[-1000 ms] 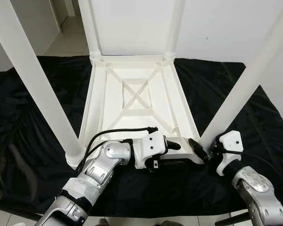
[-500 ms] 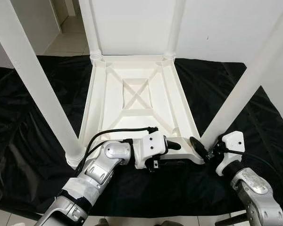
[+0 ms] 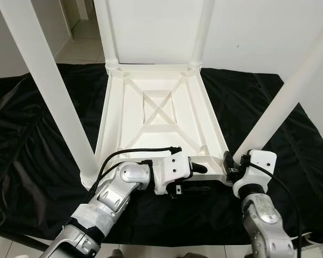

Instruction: Building children table

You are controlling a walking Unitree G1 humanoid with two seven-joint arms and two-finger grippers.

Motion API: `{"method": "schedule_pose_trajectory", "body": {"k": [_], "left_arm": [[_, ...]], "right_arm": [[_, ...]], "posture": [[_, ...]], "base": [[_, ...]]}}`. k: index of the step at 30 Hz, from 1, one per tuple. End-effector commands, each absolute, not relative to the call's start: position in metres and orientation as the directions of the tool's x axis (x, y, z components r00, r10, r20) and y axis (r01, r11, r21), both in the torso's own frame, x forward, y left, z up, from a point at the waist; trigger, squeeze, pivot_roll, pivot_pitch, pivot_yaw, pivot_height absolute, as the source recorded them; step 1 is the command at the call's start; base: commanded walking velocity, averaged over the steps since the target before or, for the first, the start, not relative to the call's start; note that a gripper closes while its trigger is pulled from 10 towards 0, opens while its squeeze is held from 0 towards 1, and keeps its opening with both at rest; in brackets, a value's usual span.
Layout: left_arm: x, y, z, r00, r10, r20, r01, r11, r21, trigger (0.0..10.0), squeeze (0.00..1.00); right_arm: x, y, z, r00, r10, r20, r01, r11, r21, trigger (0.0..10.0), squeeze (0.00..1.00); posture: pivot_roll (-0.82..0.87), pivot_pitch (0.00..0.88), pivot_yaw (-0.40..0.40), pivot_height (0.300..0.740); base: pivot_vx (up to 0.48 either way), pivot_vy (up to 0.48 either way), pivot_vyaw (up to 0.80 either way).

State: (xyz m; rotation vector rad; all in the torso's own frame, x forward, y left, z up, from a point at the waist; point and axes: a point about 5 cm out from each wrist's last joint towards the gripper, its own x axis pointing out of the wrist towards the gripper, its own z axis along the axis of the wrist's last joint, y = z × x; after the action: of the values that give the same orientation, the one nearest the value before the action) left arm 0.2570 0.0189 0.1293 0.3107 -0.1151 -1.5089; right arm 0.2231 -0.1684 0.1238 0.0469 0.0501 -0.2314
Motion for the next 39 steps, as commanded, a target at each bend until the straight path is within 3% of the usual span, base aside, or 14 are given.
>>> {"method": "schedule_pose_trajectory", "body": {"k": [1, 11, 12, 18, 19, 29, 33, 37, 39], "left_arm": [[0.254, 0.019, 0.127, 0.032, -0.99, -0.137, 0.963, -0.006, 0.27, 10.0, 0.0], [0.254, 0.018, 0.128, 0.025, -0.99, -0.14, 0.962, -0.014, 0.272, 10.0, 0.0], [0.254, 0.017, 0.128, 0.02, -0.99, -0.14, 0.962, -0.02, 0.274, 10.0, 0.0], [0.254, 0.017, 0.128, 0.018, -0.99, -0.142, 0.962, -0.021, 0.273, 10.0, 0.0], [0.254, 0.018, 0.128, 0.019, -0.99, -0.142, 0.962, -0.021, 0.273, 10.0, 0.0], [0.253, 0.018, 0.128, 0.02, -0.99, -0.141, 0.962, -0.019, 0.272, 10.0, 0.0], [0.254, 0.019, 0.128, 0.024, -0.989, -0.144, 0.962, -0.016, 0.273, 10.0, 0.0], [0.255, 0.019, 0.129, 0.021, -0.99, -0.142, 0.962, -0.019, 0.274, 10.0, 0.0], [0.255, 0.019, 0.129, 0.021, -0.99, -0.142, 0.962, -0.019, 0.274, 10.0, 0.0]], "right_arm": [[0.217, -0.16, 0.112, 0.948, -0.295, -0.122, 0.301, 0.953, 0.032, 10.0, 0.0], [0.218, -0.151, 0.113, 0.947, -0.293, -0.132, 0.3, 0.953, 0.041, 10.0, 0.0], [0.219, -0.151, 0.117, 0.954, -0.276, -0.114, 0.284, 0.957, 0.056, 10.0, 1.0], [0.22, -0.15, 0.125, 0.976, -0.21, -0.063, 0.214, 0.974, 0.07, 10.0, 1.0], [0.219, -0.153, 0.128, 0.981, -0.19, -0.05, 0.193, 0.979, 0.061, 10.0, 0.0], [0.216, -0.16, 0.132, 0.994, -0.105, -0.027, 0.106, 0.993, 0.046, 10.0, 0.0], [0.21, -0.187, 0.132, 0.994, 0.103, -0.03, -0.105, 0.993, -0.053, 10.0, 0.0], [0.214, -0.202, 0.134, 0.97, 0.237, -0.048, -0.241, 0.963, -0.124, 10.0, 0.0], [0.214, -0.202, 0.134, 0.97, 0.237, -0.048, -0.241, 0.963, -0.124, 10.0, 0.0]], "posture": [[-0.08, 0.0, -0.003, 0.74], [-0.09, 0.0, 0.005, 0.74], [-0.09, 0.0, 0.006, 0.74], [-0.09, 0.0, 0.004, 0.74], [-0.09, 0.0, 0.002, 0.74], [-0.09, 0.0, 0.0, 0.74], [-0.09, 0.0, 0.005, 0.74], [-0.09, 0.0, 0.01, 0.74], [-0.09, 0.0, 0.01, 0.74]], "base": [[0.0, 0.0, 0.0], [0.0, 0.0, 0.0], [0.0, 0.0, 0.0], [0.0, 0.0, 0.0], [0.0, 0.0, 0.0], [0.0, 0.0, 0.0], [0.0, 0.0, 0.0], [0.0, 0.0, 0.0], [0.0, 0.0, 0.0]]}}
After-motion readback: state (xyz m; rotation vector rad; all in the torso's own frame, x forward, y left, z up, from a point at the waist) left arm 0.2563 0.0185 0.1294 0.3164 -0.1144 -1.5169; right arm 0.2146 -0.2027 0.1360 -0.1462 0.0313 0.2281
